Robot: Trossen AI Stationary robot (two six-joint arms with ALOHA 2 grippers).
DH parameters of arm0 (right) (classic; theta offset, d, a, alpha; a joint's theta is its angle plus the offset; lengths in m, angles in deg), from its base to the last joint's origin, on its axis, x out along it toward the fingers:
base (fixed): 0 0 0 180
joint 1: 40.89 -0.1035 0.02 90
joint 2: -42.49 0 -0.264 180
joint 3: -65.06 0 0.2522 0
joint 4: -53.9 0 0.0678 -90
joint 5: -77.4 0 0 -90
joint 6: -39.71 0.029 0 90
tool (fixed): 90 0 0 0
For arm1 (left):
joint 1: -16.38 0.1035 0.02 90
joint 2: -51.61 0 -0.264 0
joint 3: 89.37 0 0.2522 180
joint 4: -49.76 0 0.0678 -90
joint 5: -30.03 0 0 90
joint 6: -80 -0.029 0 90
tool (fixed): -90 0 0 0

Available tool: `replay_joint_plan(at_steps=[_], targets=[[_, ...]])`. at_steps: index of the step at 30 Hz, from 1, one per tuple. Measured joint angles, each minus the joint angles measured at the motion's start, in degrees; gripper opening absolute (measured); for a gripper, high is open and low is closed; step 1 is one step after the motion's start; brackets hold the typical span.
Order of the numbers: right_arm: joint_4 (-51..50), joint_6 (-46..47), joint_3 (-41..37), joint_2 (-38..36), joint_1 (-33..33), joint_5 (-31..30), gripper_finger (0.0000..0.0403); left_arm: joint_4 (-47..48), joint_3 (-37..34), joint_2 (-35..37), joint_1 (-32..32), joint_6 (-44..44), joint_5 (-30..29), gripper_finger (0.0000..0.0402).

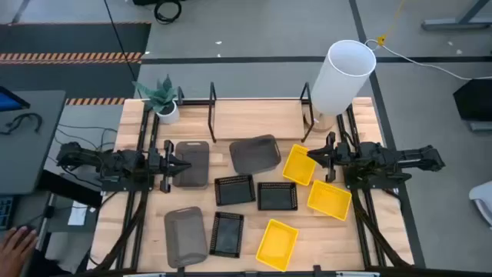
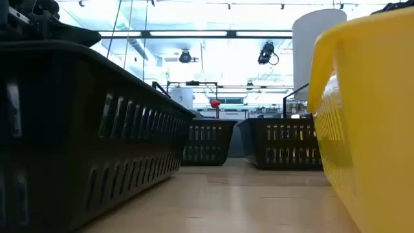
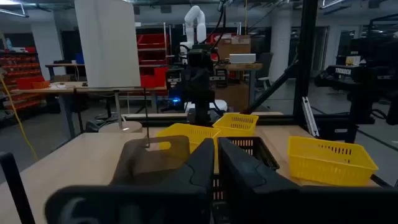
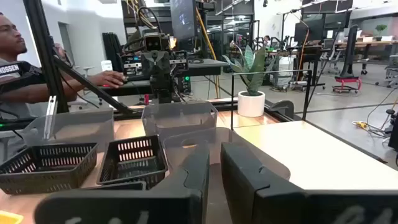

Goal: Stack baskets on shelf by color

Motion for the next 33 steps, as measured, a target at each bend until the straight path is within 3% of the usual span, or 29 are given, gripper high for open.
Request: replay_joint_plan(at_steps=[33], targets=[[0.02,0.00,0.00,-0.02,-0.02,0.00,0.0045,-0.01,0.00,0.00,-0.01,-0.01,-0.01,0.0026]])
